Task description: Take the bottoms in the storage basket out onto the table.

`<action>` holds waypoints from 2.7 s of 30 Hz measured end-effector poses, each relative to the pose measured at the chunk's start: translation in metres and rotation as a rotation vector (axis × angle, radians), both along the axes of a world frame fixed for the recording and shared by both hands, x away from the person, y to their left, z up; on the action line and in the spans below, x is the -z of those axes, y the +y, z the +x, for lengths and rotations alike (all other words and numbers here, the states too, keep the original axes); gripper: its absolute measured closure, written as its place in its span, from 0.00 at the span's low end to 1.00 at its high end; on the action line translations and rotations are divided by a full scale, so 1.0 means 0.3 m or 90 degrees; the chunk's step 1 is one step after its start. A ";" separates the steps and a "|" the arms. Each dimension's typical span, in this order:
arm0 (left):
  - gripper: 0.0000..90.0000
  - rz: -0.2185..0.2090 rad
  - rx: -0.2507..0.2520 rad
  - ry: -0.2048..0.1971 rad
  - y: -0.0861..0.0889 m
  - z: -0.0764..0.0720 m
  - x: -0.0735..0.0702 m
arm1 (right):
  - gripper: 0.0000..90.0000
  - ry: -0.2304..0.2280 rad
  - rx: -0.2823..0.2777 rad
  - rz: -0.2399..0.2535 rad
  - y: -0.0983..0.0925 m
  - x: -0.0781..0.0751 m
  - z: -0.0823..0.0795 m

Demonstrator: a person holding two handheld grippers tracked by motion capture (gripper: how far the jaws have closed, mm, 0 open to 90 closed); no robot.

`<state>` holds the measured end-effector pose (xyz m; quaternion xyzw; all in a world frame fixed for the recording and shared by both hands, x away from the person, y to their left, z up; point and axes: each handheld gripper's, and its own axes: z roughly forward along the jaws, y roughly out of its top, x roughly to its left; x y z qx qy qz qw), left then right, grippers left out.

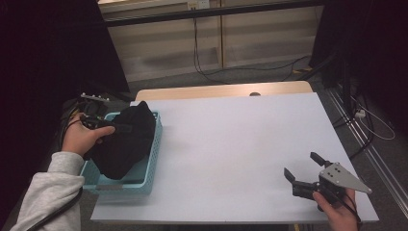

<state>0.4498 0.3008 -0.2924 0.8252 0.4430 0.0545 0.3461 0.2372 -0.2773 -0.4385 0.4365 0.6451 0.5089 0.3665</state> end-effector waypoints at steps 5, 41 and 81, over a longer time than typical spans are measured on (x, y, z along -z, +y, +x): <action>0.75 -0.018 0.000 -0.026 -0.021 0.004 -0.043 | 0.02 -0.004 0.002 0.002 -0.001 -0.008 -0.002; 0.74 -0.111 0.238 -0.062 -0.773 -0.095 0.166 | 0.02 0.006 -0.006 0.008 -0.007 0.012 0.005; 0.07 -0.084 0.211 -0.119 -0.655 -0.156 0.401 | 0.02 0.070 -0.067 -0.047 0.090 0.051 0.062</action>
